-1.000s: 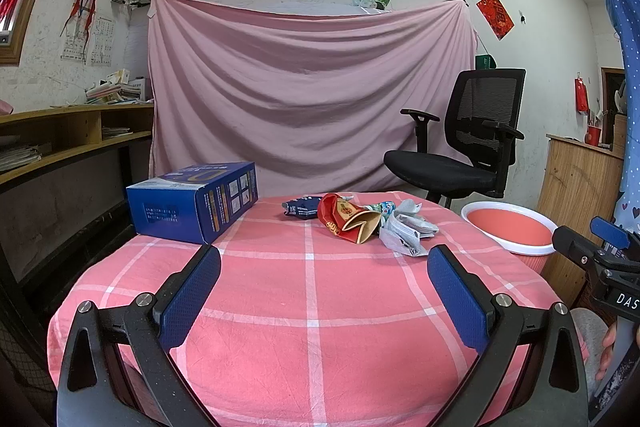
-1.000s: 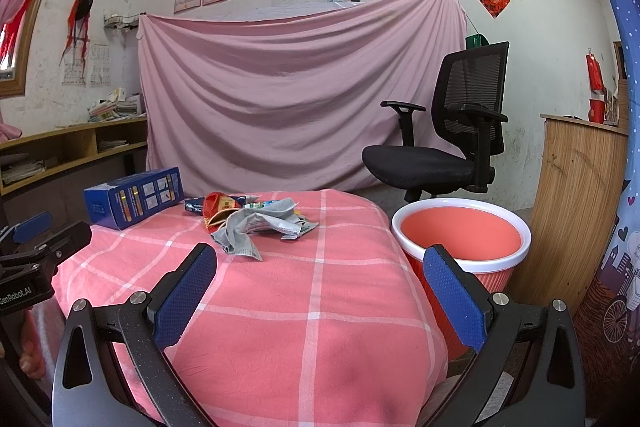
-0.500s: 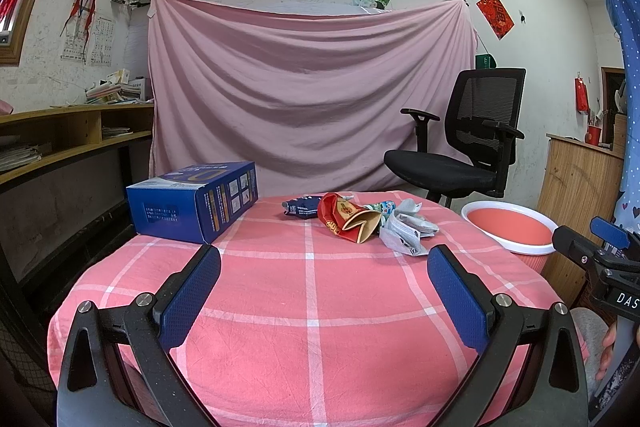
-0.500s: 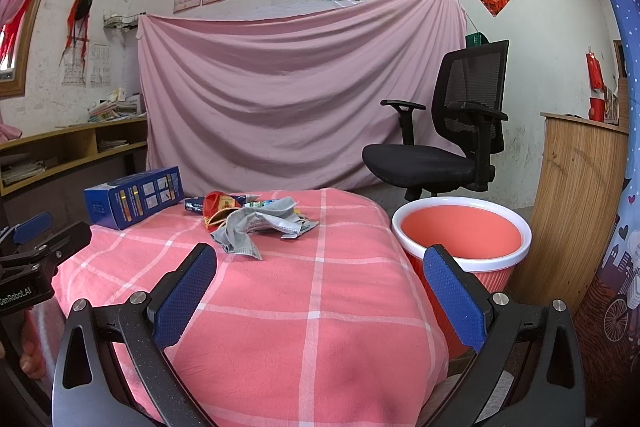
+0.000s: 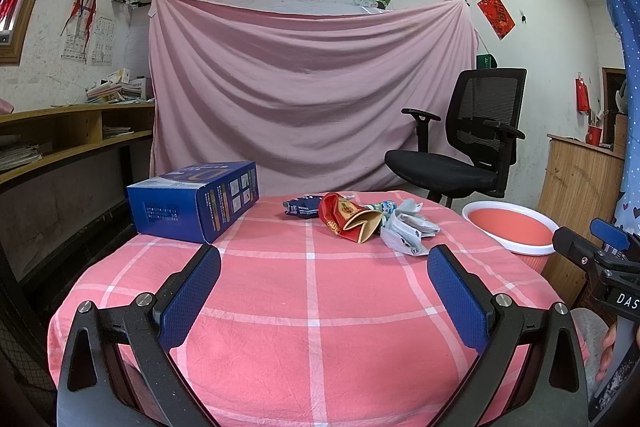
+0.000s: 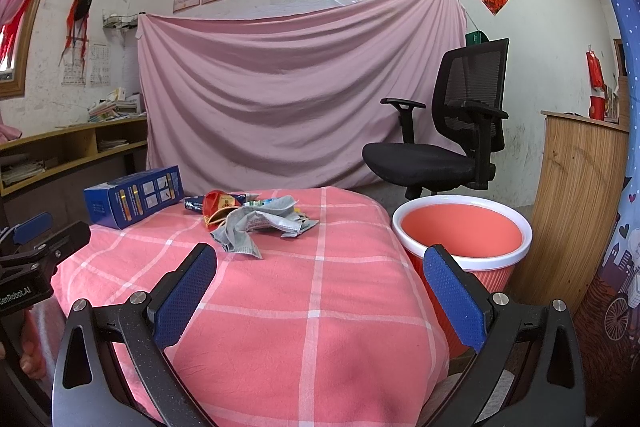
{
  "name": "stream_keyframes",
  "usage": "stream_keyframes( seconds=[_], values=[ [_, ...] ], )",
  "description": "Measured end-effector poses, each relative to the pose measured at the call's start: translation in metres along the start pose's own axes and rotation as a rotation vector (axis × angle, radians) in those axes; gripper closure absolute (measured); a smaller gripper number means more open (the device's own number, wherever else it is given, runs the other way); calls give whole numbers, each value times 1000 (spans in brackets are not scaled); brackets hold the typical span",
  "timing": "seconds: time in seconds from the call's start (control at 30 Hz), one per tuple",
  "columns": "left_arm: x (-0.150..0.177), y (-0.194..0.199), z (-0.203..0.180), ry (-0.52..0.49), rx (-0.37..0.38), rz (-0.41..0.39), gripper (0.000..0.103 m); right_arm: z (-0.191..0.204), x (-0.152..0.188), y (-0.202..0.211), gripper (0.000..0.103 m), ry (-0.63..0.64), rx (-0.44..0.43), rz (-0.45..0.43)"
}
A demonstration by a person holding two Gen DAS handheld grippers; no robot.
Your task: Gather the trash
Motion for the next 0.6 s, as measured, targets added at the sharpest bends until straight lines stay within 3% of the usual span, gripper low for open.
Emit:
stream_keyframes(
  seconds=[0.6],
  values=[
    [2, 2, 3, 9, -11, 0, 2, -4, 5, -5, 0, -12, -5, -1]
  ],
)
Point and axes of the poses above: each gripper's, at about its wrist camera, not at the fingertips, and y roughly against the way its jaws point, z to its left, x to its underside, the point moved 6 cm from there along -y, roughly the way its jaws point, and after that the axes turned 8 degrees about -y, right-handed, at the moved point
